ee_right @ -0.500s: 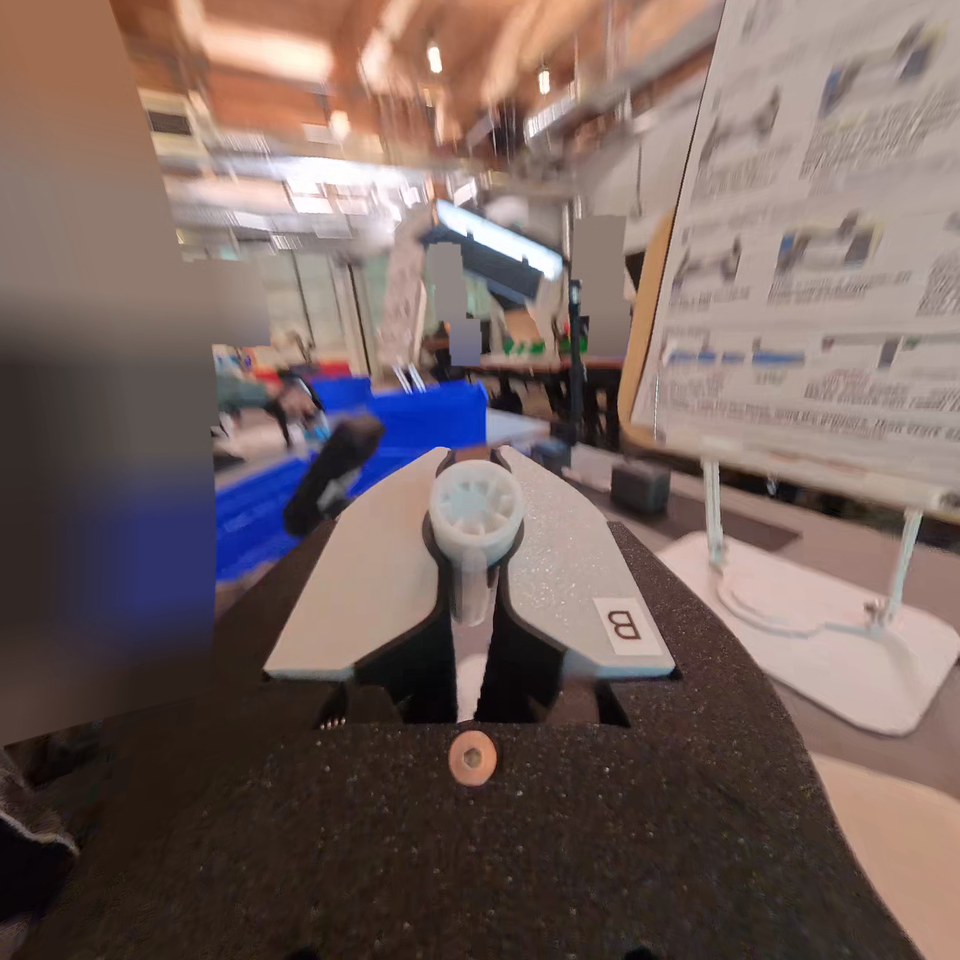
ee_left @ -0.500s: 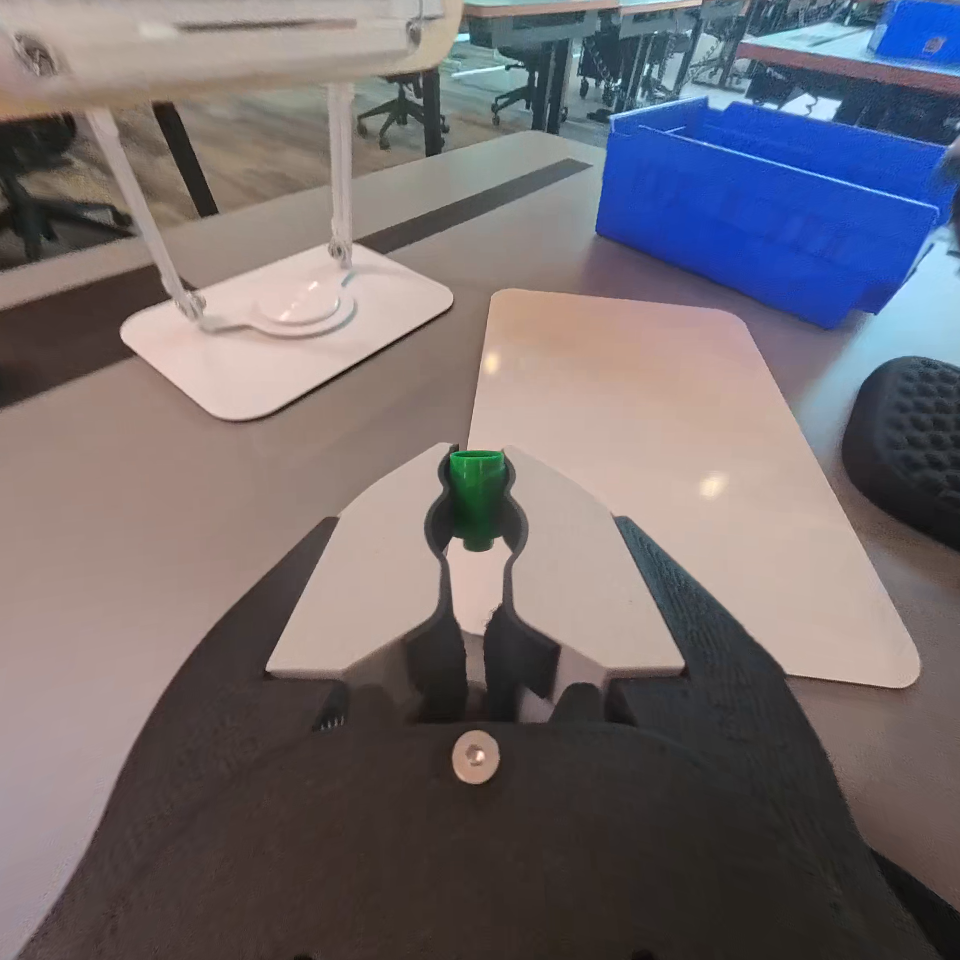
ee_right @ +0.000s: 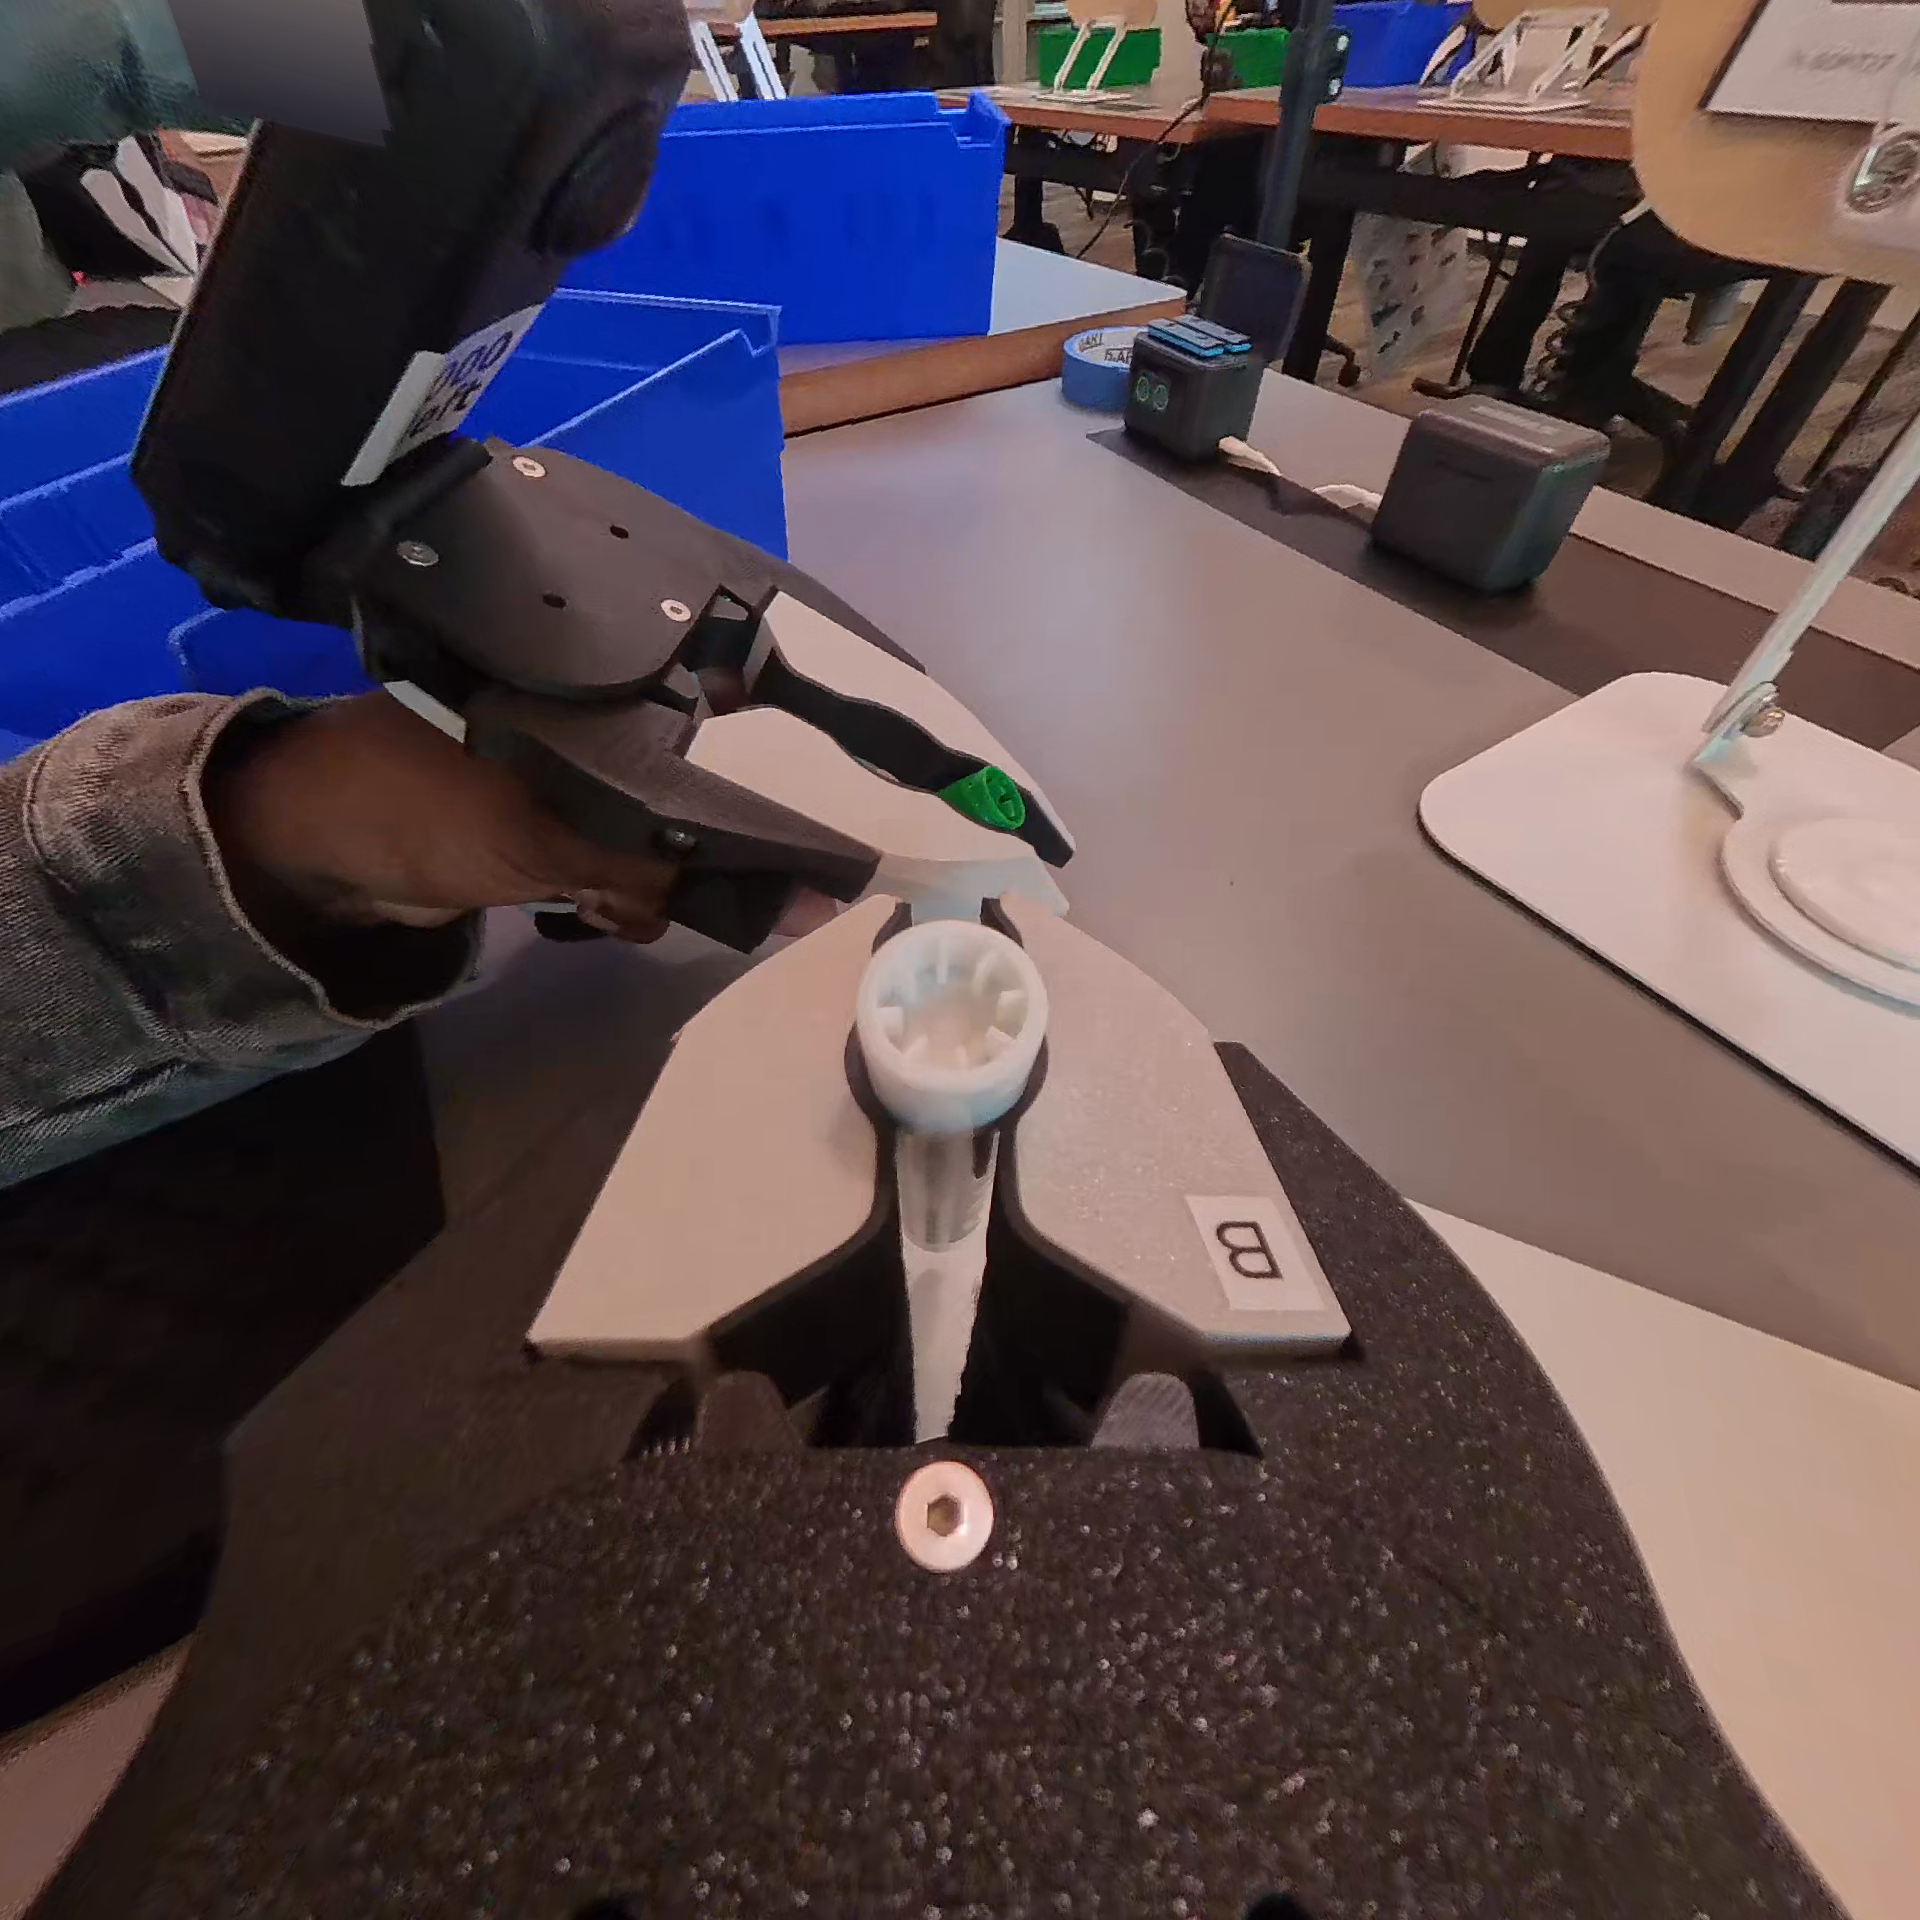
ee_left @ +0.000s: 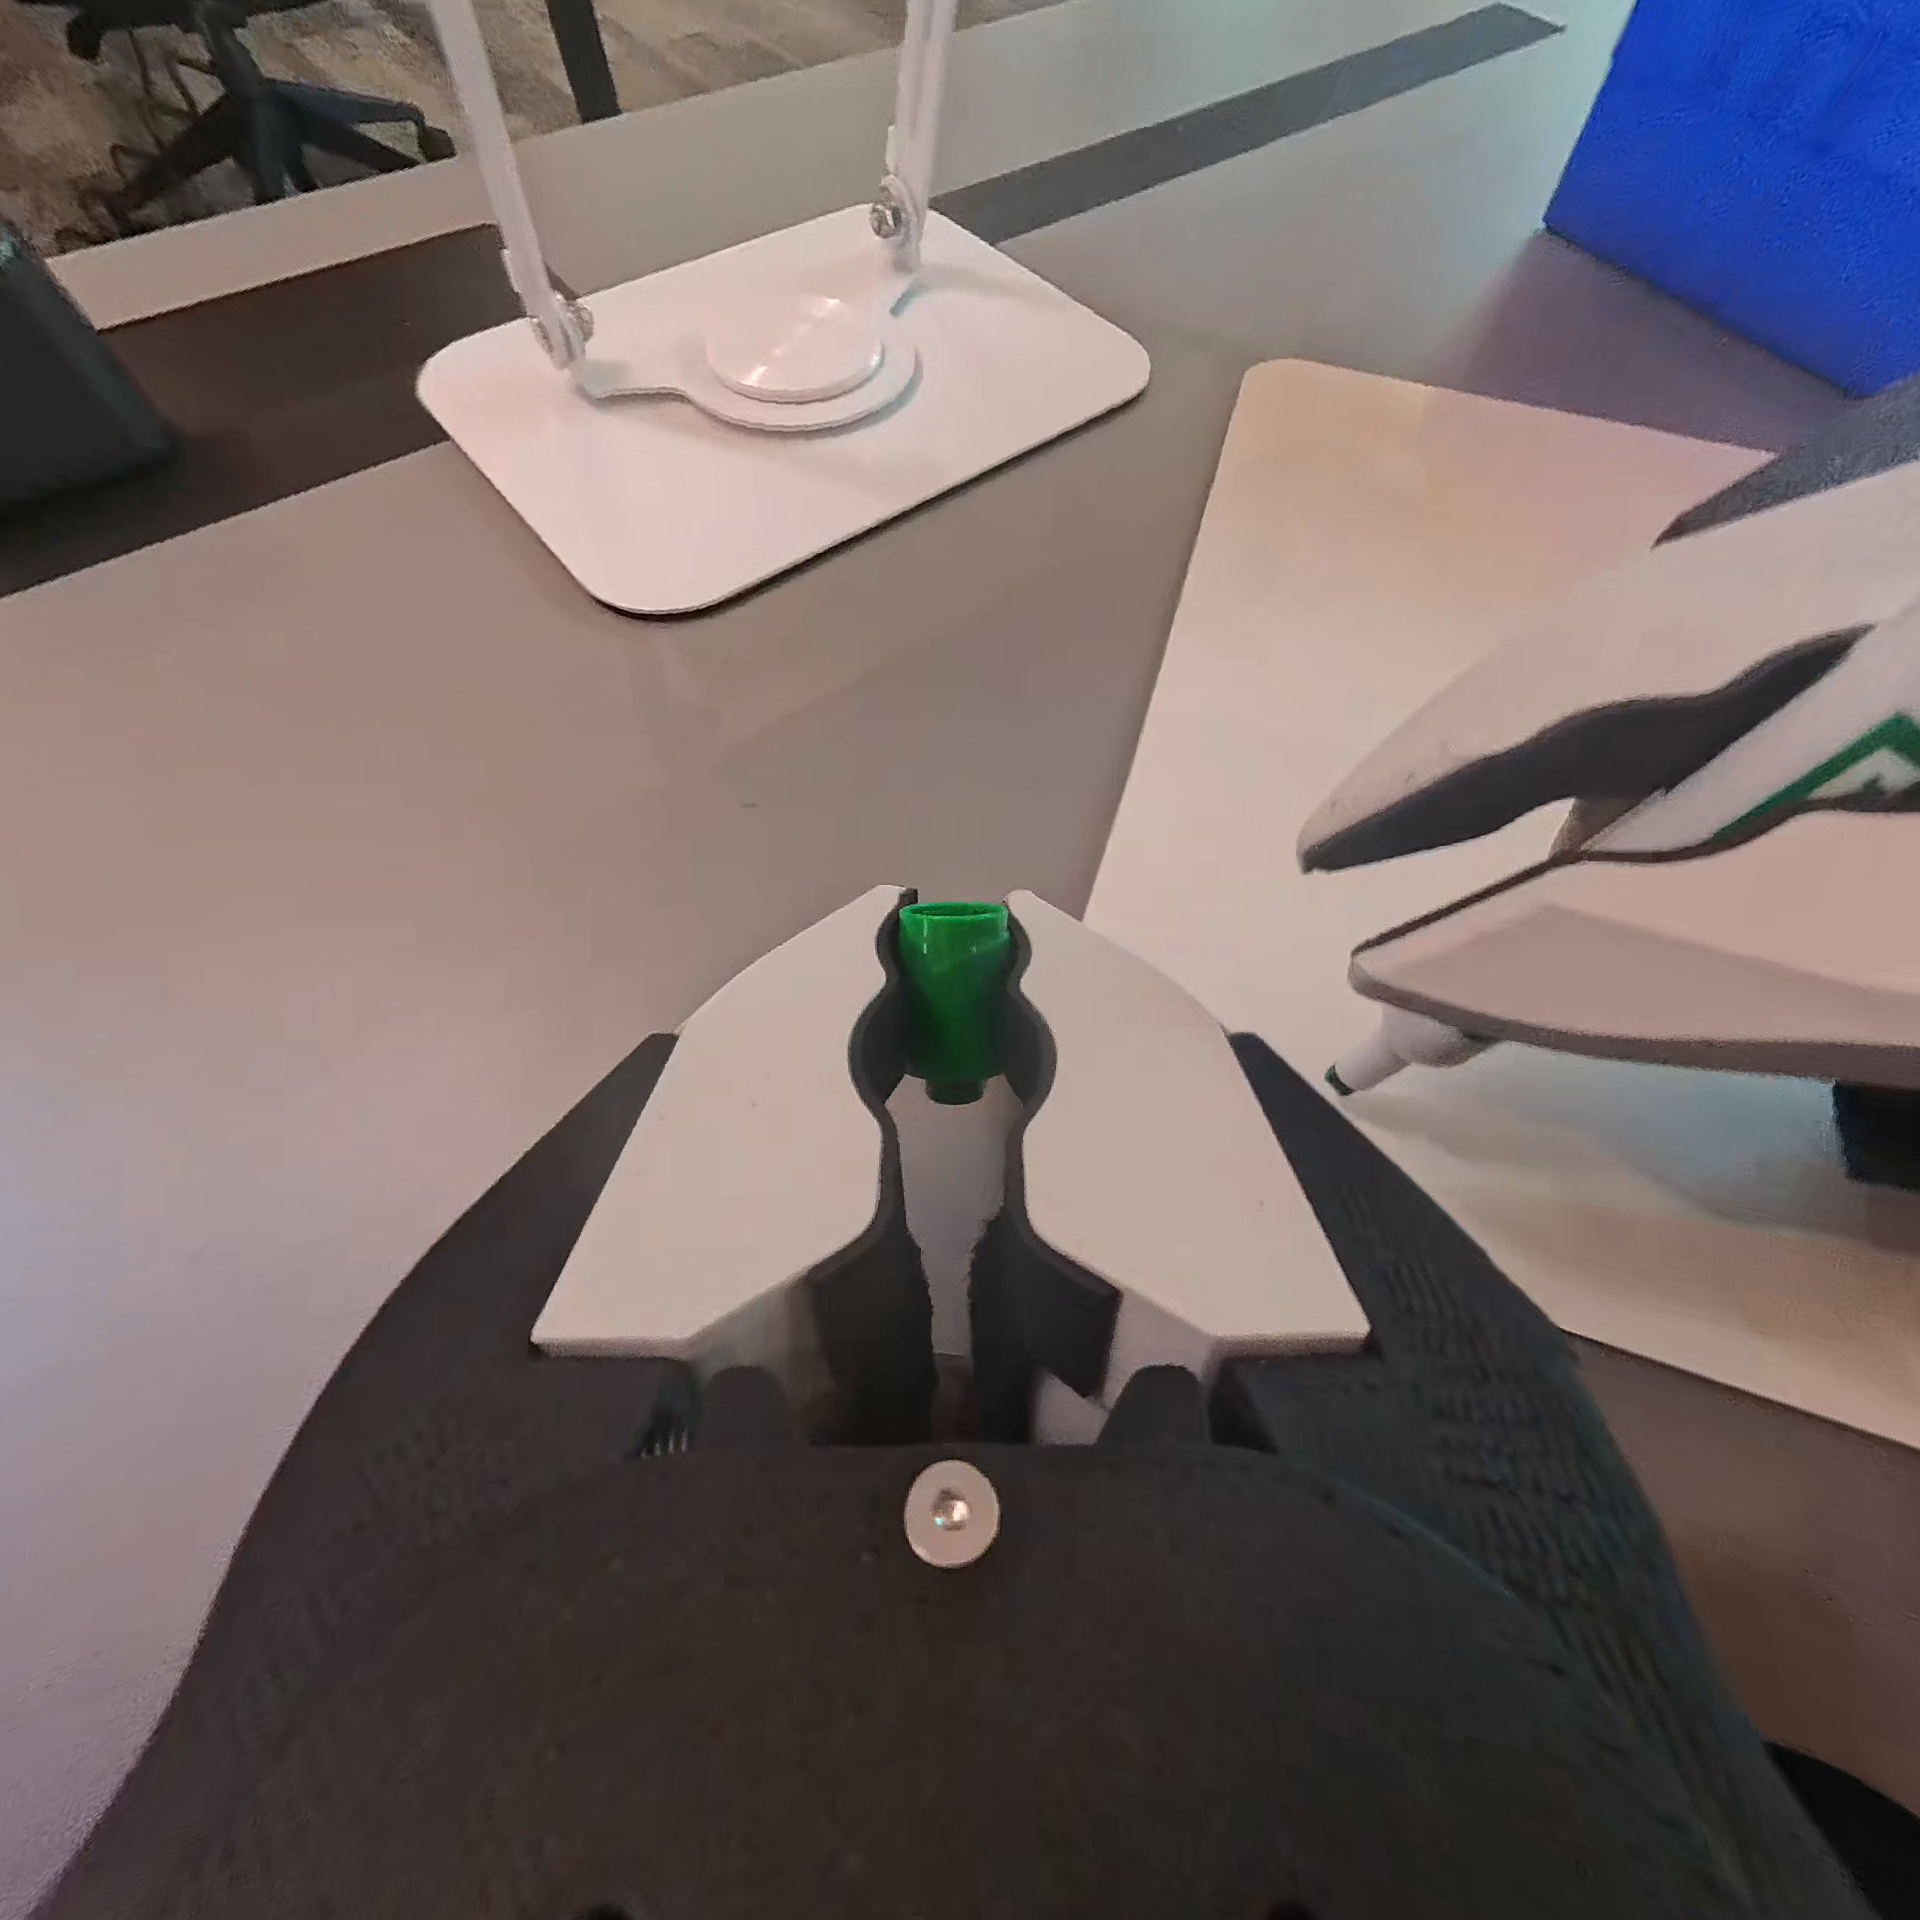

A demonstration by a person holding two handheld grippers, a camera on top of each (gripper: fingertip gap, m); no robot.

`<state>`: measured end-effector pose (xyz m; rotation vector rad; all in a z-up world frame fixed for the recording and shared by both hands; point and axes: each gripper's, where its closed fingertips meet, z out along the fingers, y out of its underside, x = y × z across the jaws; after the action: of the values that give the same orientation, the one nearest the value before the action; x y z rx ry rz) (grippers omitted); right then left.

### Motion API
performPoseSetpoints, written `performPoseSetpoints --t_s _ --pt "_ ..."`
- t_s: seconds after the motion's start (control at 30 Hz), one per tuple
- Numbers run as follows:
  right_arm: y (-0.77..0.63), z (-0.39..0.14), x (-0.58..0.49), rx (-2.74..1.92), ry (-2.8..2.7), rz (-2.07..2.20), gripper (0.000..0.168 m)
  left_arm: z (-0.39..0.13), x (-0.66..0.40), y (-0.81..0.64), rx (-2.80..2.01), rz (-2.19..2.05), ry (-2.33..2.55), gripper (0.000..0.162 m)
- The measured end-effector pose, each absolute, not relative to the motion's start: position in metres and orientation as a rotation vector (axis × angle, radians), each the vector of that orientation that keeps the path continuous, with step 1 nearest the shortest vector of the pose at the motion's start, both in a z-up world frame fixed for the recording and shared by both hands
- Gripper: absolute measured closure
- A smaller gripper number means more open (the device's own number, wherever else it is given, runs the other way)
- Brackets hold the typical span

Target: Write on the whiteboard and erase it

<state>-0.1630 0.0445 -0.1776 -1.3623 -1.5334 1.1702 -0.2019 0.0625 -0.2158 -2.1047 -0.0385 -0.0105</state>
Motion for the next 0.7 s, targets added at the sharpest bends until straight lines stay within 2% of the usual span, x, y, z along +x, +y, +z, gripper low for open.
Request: performPoseSetpoints --t_s 0.5,0.7 --pt "0.026 -0.189 -0.132 -1.439 -1.566 1.122 0.155 -0.214 -0.206 0.063 -2.088 0.02 -0.051 0.148" --pt "0.038 -0.178 -0.154 -1.394 -1.53 1.152 0.155 -0.215 -0.206 0.063 -2.088 0.027 -0.043 0.148"
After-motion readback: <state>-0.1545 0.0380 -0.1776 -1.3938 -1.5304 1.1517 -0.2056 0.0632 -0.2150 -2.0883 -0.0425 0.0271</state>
